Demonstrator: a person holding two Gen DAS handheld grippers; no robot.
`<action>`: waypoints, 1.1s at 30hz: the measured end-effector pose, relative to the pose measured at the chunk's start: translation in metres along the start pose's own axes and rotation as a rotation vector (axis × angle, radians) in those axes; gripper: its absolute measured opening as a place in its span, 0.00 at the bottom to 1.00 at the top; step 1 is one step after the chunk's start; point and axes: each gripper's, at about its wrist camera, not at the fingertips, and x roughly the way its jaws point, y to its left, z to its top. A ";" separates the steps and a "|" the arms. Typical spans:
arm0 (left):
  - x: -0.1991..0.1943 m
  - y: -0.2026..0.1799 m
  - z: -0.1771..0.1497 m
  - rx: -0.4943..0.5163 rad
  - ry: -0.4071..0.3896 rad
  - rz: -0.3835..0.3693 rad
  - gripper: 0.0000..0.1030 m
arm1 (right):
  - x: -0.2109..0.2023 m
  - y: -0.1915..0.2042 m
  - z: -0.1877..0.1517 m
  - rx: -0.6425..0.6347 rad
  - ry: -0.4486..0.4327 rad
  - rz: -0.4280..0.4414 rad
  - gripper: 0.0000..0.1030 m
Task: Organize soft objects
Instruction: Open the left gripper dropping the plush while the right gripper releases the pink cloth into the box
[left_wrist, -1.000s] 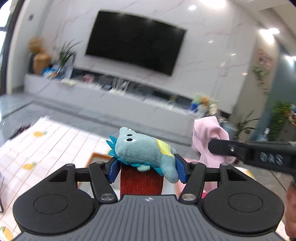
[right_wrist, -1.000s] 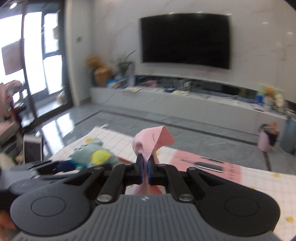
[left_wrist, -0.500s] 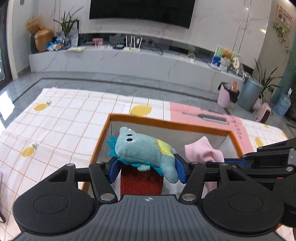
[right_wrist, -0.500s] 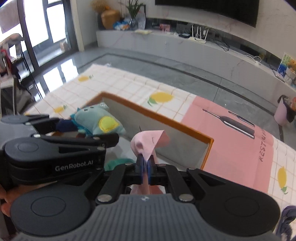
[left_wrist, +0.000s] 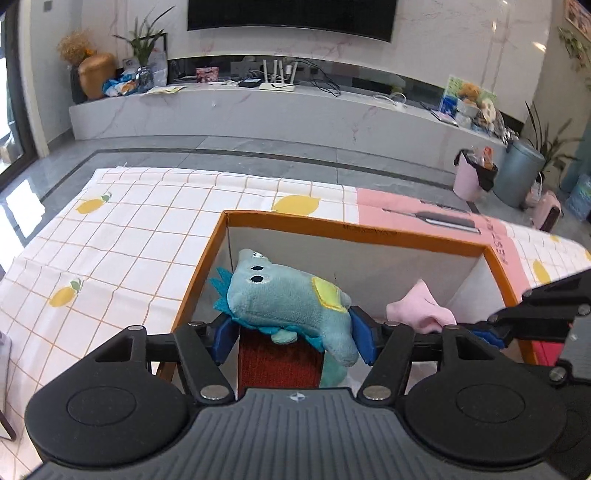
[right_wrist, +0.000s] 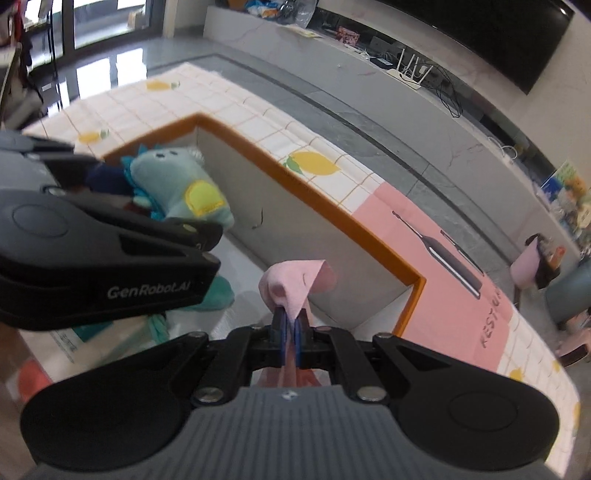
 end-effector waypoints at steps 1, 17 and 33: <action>-0.001 0.000 -0.001 0.003 0.001 -0.016 0.73 | 0.000 0.000 0.000 -0.006 0.005 -0.006 0.01; -0.025 0.023 -0.004 -0.127 -0.073 -0.082 0.87 | 0.000 -0.004 -0.006 0.036 -0.008 -0.023 0.04; -0.045 0.032 -0.009 -0.126 -0.113 -0.052 0.87 | -0.019 0.018 -0.003 -0.049 -0.130 -0.036 0.97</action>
